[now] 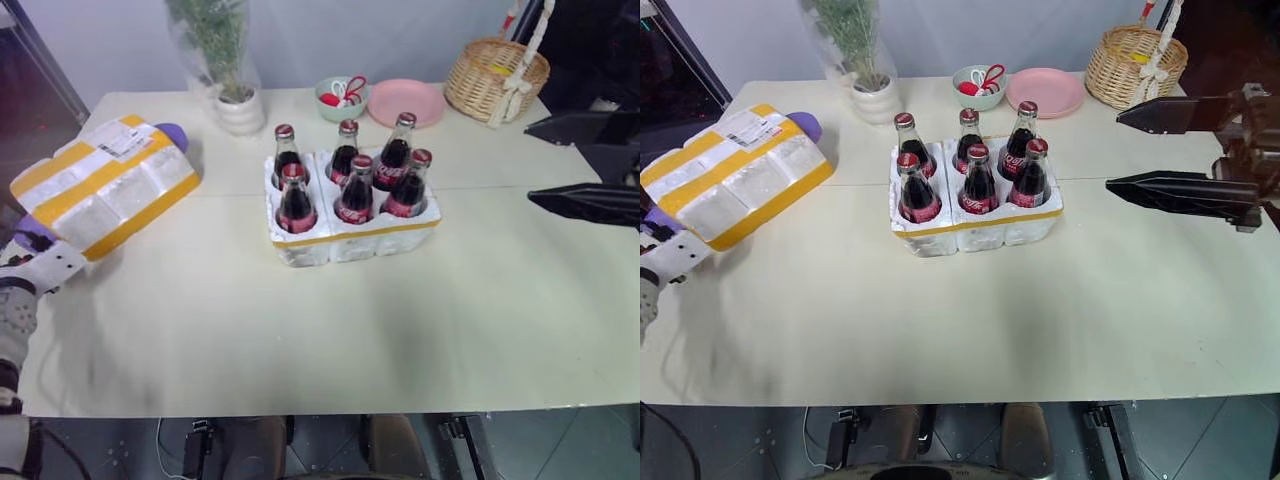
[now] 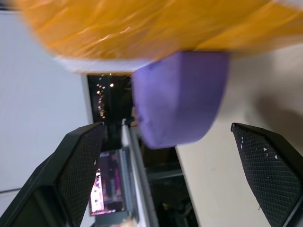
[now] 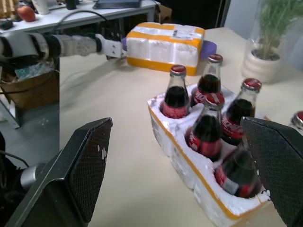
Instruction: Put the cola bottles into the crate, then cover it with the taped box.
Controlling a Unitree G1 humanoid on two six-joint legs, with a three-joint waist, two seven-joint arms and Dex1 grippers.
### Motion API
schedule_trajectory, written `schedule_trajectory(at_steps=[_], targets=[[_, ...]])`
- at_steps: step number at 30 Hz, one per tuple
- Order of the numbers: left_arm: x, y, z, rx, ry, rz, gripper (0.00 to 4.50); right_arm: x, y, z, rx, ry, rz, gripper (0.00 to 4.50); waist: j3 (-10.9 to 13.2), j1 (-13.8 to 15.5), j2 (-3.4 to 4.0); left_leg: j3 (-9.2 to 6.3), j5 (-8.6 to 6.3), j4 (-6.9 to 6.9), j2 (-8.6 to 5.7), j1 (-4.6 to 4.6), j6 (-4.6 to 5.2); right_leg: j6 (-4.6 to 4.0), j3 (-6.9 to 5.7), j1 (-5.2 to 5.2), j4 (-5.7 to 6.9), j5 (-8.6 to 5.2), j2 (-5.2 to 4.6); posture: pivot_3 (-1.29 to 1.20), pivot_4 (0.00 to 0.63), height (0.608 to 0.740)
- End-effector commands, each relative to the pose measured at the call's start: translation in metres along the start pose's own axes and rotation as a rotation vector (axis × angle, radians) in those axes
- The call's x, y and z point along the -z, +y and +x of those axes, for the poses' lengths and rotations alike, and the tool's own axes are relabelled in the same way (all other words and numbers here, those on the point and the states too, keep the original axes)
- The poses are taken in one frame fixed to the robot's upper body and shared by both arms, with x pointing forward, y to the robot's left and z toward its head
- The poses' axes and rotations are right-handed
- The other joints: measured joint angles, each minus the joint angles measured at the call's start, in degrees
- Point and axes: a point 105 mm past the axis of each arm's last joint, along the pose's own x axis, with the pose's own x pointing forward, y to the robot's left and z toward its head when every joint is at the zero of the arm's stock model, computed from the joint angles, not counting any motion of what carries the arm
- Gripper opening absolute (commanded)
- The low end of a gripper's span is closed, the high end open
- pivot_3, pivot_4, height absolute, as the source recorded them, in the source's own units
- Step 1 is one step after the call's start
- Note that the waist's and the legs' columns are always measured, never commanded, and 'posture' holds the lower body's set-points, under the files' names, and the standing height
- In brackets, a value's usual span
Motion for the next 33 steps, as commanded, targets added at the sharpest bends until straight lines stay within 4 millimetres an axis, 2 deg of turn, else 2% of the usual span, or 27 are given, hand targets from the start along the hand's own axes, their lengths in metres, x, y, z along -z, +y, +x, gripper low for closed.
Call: schedule_trajectory(at_steps=[1,2,5,10,12,17,19,23,26,29,31,33], targets=[[0.0,0.005,0.005,-0.013,0.012,0.005,4.5,-0.014,0.008,-0.004,0.013,-0.012,-0.059,4.45,0.0,0.0,-0.06,0.0,0.0,0.02,0.0,0.0,0.0,0.0,0.0,0.01,0.0,0.0,-0.01,0.0,0.15,0.737],[-0.001,0.004,0.006,-0.006,0.013,0.009,4.5,-0.015,0.009,-0.004,0.014,-0.012,-0.059,4.45,0.0,-0.1,-0.07,0.0,0.0,0.03,-0.01,0.0,0.0,0.0,0.0,0.01,0.01,0.0,0.0,0.0,0.15,0.737],[-0.002,0.004,0.008,0.0,0.022,0.018,3.6,-0.015,0.011,-0.004,0.019,-0.013,-0.058,4.5,0.0,-0.1,-0.07,-0.01,0.0,0.03,-0.01,0.0,0.0,0.0,0.0,-0.01,0.05,0.0,0.0,0.0,0.15,0.737],[-0.005,0.015,0.011,-0.022,0.019,0.028,1.08,-0.014,0.013,-0.004,0.031,-0.024,-0.049,4.5,-0.1,0.0,-0.1,0.0,0.0,0.05,-0.02,0.0,0.0,0.0,0.0,-0.01,0.1,0.0,-0.02,0.0,0.15,0.737],[-0.008,0.024,0.013,-0.05,0.013,0.036,0.34,-0.013,0.013,-0.003,0.035,-0.031,-0.045,4.5,-0.1,0.0,-0.1,-0.01,0.0,0.07,-0.02,0.0,0.0,0.01,0.0,-0.01,0.14,-0.01,-0.02,0.0,0.15,0.737],[-0.02,0.046,0.017,-0.128,-0.025,0.044,0.22,-0.008,0.011,-0.001,0.045,-0.052,-0.006,4.5,-0.1,0.0,-0.19,-0.01,0.0,0.08,-0.02,0.0,0.0,0.01,0.0,-0.01,0.16,-0.01,-0.01,0.0,0.15,0.737],[-0.028,0.058,0.018,-0.168,-0.056,0.03,0.22,0.0,0.008,-0.003,0.052,-0.04,0.06,4.5,-0.1,0.0,-0.22,-0.01,0.0,0.1,-0.02,0.0,0.0,0.01,0.0,-0.01,0.17,-0.01,-0.01,0.0,0.15,0.737],[-0.048,0.082,0.017,-0.225,-0.155,-0.016,0.22,0.016,-0.002,-0.006,0.13,0.016,0.024,4.5,-0.1,-0.1,-0.33,-0.01,0.0,0.1,-0.02,-0.01,0.0,0.01,0.0,-0.04,0.21,-0.01,-0.01,0.0,0.15,0.737],[-0.076,0.111,0.011,-0.263,-0.3,-0.076,0.22,0.023,-0.005,-0.009,0.142,0.042,0.024,4.5,-0.1,0.0,-0.34,-0.01,0.0,0.1,-0.02,-0.01,0.0,0.01,0.01,-0.05,0.23,-0.01,-0.02,0.0,0.15,0.737],[-0.121,0.144,-0.003,-0.264,-0.497,-0.114,0.22,0.03,-0.007,-0.009,0.146,0.052,0.026,4.5,-0.1,0.1,-0.38,-0.01,0.0,0.13,-0.03,-0.02,-0.01,0.01,0.0,-0.03,0.22,-0.01,-0.02,0.0,0.15,0.737],[-0.152,0.153,-0.014,-0.219,-0.598,-0.114,0.22,0.034,-0.009,-0.009,0.151,0.053,0.029,4.5,-0.1,0.1,-0.43,-0.01,0.01,0.16,-0.03,-0.05,-0.01,0.01,0.0,-0.03,0.21,-0.01,-0.03,0.0,0.15,0.737],[-0.194,0.16,-0.035,-0.151,-0.732,-0.098,0.22,0.039,-0.012,-0.01,0.159,0.05,0.04,4.5,-0.1,-0.1,-0.43,-0.01,0.01,0.17,-0.03,-0.05,-0.01,0.01,0.01,-0.02,0.21,-0.01,-0.03,0.0,0.15,0.737]])
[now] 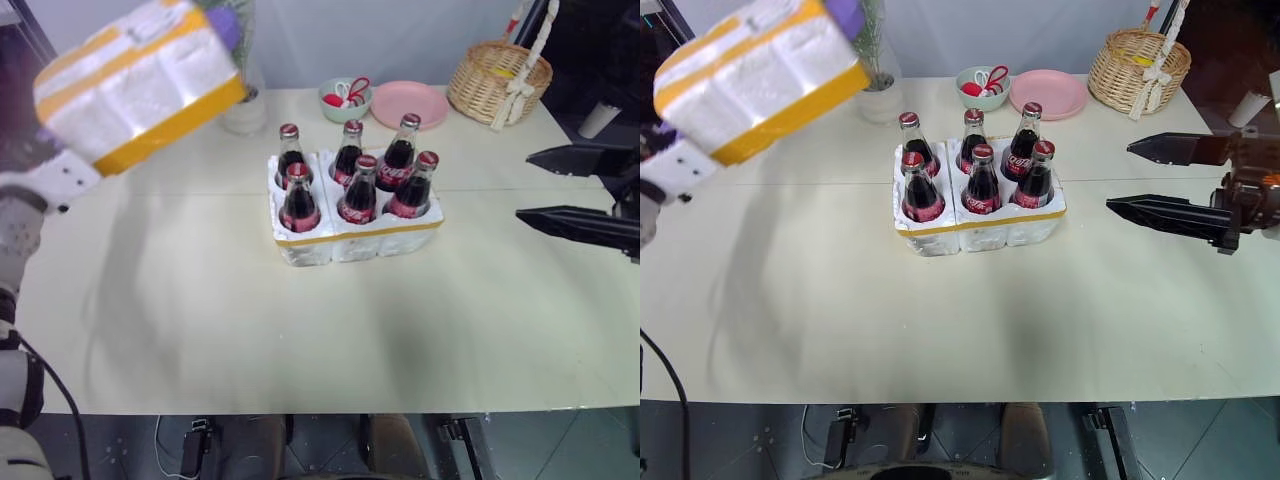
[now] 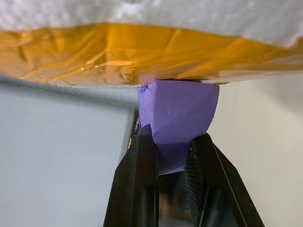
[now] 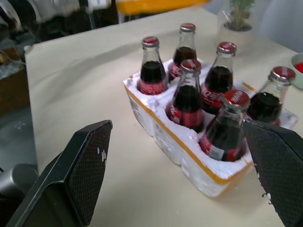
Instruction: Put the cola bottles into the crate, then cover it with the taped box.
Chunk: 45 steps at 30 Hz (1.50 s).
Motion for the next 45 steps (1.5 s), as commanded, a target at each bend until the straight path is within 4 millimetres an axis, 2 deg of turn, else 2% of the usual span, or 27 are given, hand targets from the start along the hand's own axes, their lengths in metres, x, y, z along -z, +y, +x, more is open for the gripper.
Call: schedule_trajectory(at_steps=[1,3,8,10,14,19,23,28,31,36,44,45], targets=[[-0.078,0.029,0.004,0.055,-0.224,-0.021,0.22,0.002,-0.005,-0.002,0.019,-0.02,-0.014,4.5,0.0,-0.1,0.0,0.0,0.0,0.0,0.0,0.0,0.0,0.0,0.0,0.0,0.0,0.0,0.0,0.0,0.15,0.737],[-0.113,0.028,-0.002,0.112,-0.308,0.015,0.22,0.007,-0.008,-0.002,0.029,-0.018,-0.007,4.5,0.0,-0.2,0.0,0.0,0.0,0.0,0.0,0.0,0.0,0.0,0.01,0.0,0.01,0.0,0.01,0.0,0.15,0.737],[-0.162,0.02,-0.015,0.203,-0.369,0.054,0.22,0.012,-0.014,-0.003,0.05,-0.025,0.007,4.5,0.0,-0.8,0.04,0.01,0.01,0.0,0.02,0.05,0.02,-0.01,0.04,-0.01,0.07,-0.01,0.05,0.0,0.15,0.737],[-0.178,0.015,-0.019,0.242,-0.374,0.129,0.22,0.013,-0.015,-0.003,0.058,-0.03,0.006,4.5,0.0,-0.6,0.04,0.01,0.01,0.01,0.03,0.06,0.02,-0.01,0.04,0.0,0.09,-0.02,0.05,0.0,0.15,0.737],[-0.185,0.011,-0.023,0.266,-0.341,0.325,0.22,0.011,-0.018,-0.003,0.072,-0.055,0.01,4.5,0.0,-0.3,0.02,0.01,0.01,0.05,0.01,0.04,0.02,0.0,0.03,0.03,0.05,-0.02,0.05,0.0,0.15,0.737],[-0.192,0.01,-0.026,0.24,-0.354,0.409,0.22,0.013,-0.02,-0.005,0.094,-0.06,0.007,4.5,0.0,-0.3,0.02,0.0,0.01,0.04,0.02,0.05,0.02,0.0,0.03,0.04,0.05,-0.02,0.05,0.0,0.15,0.737],[-0.192,0.004,-0.028,0.264,-0.36,0.422,0.22,0.017,-0.02,-0.005,0.103,-0.067,0.009,4.5,0.0,-0.2,0.02,0.0,0.01,0.06,0.01,0.05,0.02,0.0,0.03,0.05,0.05,-0.03,0.04,0.0,0.15,0.737],[-0.208,0.024,-0.032,0.225,-0.395,0.369,0.22,0.02,-0.021,-0.004,0.113,-0.069,0.012,4.5,0.0,-0.1,0.01,0.0,0.01,0.08,0.01,0.05,0.02,0.0,0.03,0.07,0.05,-0.03,0.04,0.0,0.15,0.737],[-0.208,0.032,-0.034,0.217,-0.391,0.397,0.22,0.022,-0.023,-0.004,0.123,-0.077,0.015,4.5,0.0,-0.2,0.01,0.0,0.01,0.06,0.01,0.05,0.02,0.01,0.02,0.06,0.04,-0.03,0.05,0.0,0.15,0.737],[-0.208,0.02,-0.04,0.264,-0.403,0.407,0.22,0.023,-0.025,0.001,0.123,-0.09,0.018,4.5,0.0,-0.4,0.01,0.0,0.01,0.05,0.02,0.06,0.02,0.01,0.03,0.05,0.05,-0.03,0.05,0.0,0.15,0.737],[-0.19,0.001,-0.054,0.399,-0.355,0.438,4.27,0.019,-0.023,0.018,0.104,-0.078,0.021,4.5,0.0,-0.4,0.01,-0.01,0.01,0.04,0.02,0.06,0.02,0.01,0.03,0.04,0.05,-0.04,0.05,0.0,0.15,0.737],[-0.182,-0.002,-0.057,0.43,-0.336,0.439,4.27,0.02,-0.021,0.02,0.099,-0.062,0.015,4.5,0.0,-0.4,0.01,-0.01,0.01,0.05,0.02,0.06,0.02,0.01,0.03,0.05,0.06,-0.04,0.05,0.0,0.15,0.737]])
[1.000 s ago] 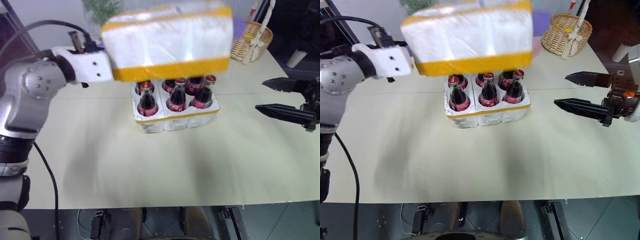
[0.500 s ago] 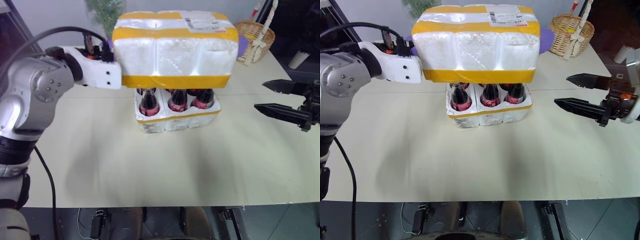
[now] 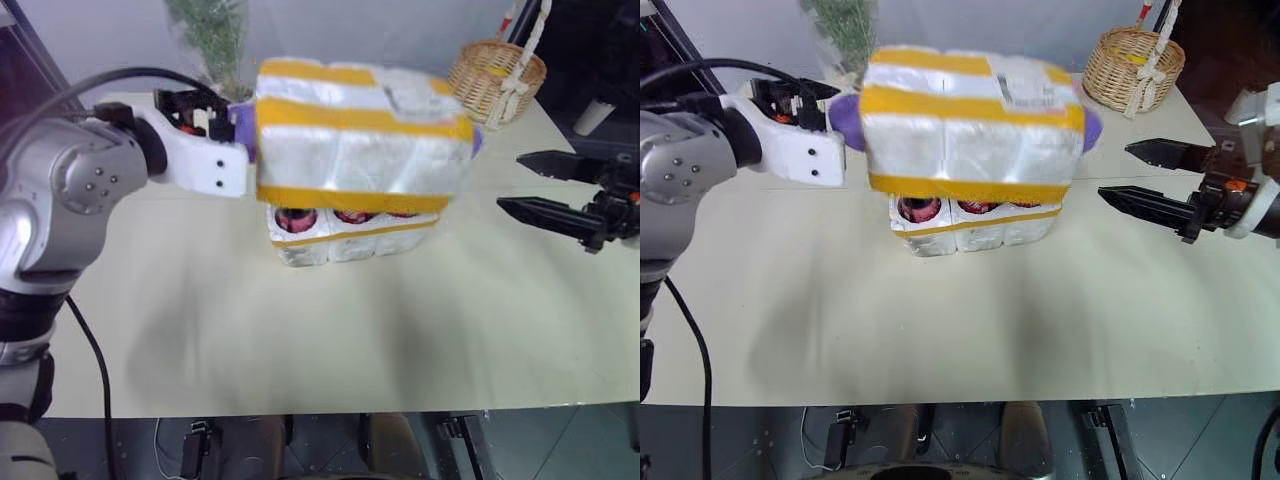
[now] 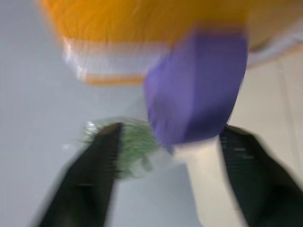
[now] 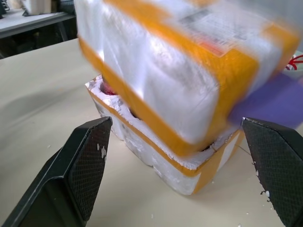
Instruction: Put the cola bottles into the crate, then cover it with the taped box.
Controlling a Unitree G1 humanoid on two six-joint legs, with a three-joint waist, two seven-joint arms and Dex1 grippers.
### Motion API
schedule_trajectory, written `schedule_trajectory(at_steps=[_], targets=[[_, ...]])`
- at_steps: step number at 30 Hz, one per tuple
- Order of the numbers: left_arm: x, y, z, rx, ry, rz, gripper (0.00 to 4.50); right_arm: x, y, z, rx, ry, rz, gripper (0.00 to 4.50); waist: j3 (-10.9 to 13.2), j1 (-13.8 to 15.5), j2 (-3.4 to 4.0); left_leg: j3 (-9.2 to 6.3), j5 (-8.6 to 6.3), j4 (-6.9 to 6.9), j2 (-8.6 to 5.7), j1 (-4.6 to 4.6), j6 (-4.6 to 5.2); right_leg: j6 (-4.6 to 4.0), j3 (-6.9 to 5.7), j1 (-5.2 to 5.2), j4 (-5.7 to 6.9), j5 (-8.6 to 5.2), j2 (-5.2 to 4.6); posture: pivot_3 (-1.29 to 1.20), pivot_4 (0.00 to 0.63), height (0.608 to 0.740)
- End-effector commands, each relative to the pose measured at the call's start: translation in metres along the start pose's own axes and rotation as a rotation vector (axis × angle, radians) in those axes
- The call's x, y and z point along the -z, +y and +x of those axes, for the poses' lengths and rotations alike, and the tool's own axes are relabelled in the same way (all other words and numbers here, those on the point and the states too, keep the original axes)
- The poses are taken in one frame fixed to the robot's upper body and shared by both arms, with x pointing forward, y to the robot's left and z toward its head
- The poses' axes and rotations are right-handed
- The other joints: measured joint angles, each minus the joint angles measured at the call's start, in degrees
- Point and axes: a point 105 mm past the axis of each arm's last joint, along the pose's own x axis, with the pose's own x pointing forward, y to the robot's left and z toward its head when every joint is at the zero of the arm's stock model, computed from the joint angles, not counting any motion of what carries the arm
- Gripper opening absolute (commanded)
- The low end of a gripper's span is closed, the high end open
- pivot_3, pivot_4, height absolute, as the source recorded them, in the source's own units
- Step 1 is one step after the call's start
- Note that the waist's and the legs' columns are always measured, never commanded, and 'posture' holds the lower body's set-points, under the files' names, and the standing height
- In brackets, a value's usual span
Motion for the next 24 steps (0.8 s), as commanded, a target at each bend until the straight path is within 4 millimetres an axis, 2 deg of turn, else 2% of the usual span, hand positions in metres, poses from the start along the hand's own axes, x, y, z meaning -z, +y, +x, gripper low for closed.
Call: schedule_trajectory(at_steps=[1,4,8,10,12,13,15,16,18,24], targets=[[0.012,-0.004,-0.02,0.035,0.041,-0.004,4.27,-0.008,0.008,0.005,-0.022,0.016,-0.052,4.5,0.0,0.0,0.0,0.0,0.0,0.0,0.0,-0.01,0.0,0.0,0.0,-0.01,0.0,0.0,0.0,0.0,0.15,0.737],[0.023,-0.026,-0.03,0.134,0.075,-0.057,4.27,-0.007,0.009,0.005,-0.021,0.038,-0.057,4.5,0.0,-0.1,0.01,0.0,0.0,-0.02,0.02,0.0,0.0,-0.01,0.0,-0.02,0.01,0.0,0.01,0.0,0.15,0.737],[0.048,-0.09,-0.045,0.343,0.076,-0.527,4.27,-0.004,0.007,0.004,-0.006,0.078,-0.07,4.5,0.0,-0.1,0.1,0.01,-0.01,-0.04,0.02,0.02,0.01,-0.02,0.0,-0.01,0.02,-0.01,0.0,0.0,0.15,0.737],[0.062,-0.1,-0.046,0.341,0.058,-0.72,4.27,-0.001,0.005,0.003,-0.003,0.092,-0.068,4.5,0.0,0.2,0.07,0.01,-0.01,-0.04,0.05,0.06,0.01,-0.05,0.0,0.0,0.05,-0.03,0.02,0.0,0.15,0.737],[0.056,-0.088,-0.045,0.325,-0.118,-1.015,4.27,0.001,0.004,0.003,-0.002,0.101,-0.062,4.5,0.0,0.6,0.02,-0.08,0.0,0.0,0.06,0.03,0.01,-0.06,-0.09,0.0,0.11,-0.03,0.04,0.0,0.15,0.737],[0.046,-0.069,-0.05,0.332,-0.29,-1.193,4.27,0.003,0.003,0.003,-0.003,0.105,-0.058,4.5,0.1,0.7,-0.04,-0.11,0.0,0.06,0.06,0.03,0.0,-0.06,-0.12,0.05,0.12,-0.03,0.03,0.0,0.15,0.737],[0.032,-0.04,-0.067,0.398,-0.574,-1.354,4.27,0.005,0.002,0.003,-0.006,0.109,-0.055,4.5,0.1,0.6,-0.23,-0.17,0.0,0.16,0.05,-0.01,0.0,-0.05,-0.18,0.09,0.13,-0.02,0.03,0.0,0.15,0.737],[0.03,-0.033,-0.075,0.439,-0.648,-1.386,4.27,0.005,0.001,0.003,-0.009,0.105,-0.052,4.5,0.1,0.2,-0.25,-0.19,0.0,0.19,0.05,-0.03,0.0,-0.05,-0.21,0.08,0.13,-0.02,0.03,0.0,0.15,0.737],[0.033,-0.027,-0.079,0.476,-0.691,-1.406,4.27,0.003,0.0,0.003,-0.011,0.088,-0.051,4.5,0.0,-0.3,-0.09,-0.13,0.0,0.11,0.03,0.02,0.0,-0.04,-0.18,0.08,0.12,-0.02,-0.01,0.0,0.15,0.737],[0.033,-0.02,-0.065,0.469,-0.709,-1.399,4.27,0.0,-0.004,0.001,-0.008,0.058,-0.05,4.5,0.0,-1.4,0.07,-0.06,0.0,-0.02,0.1,0.16,0.0,-0.12,-0.16,0.04,0.22,-0.07,0.03,0.0,0.15,0.737]])
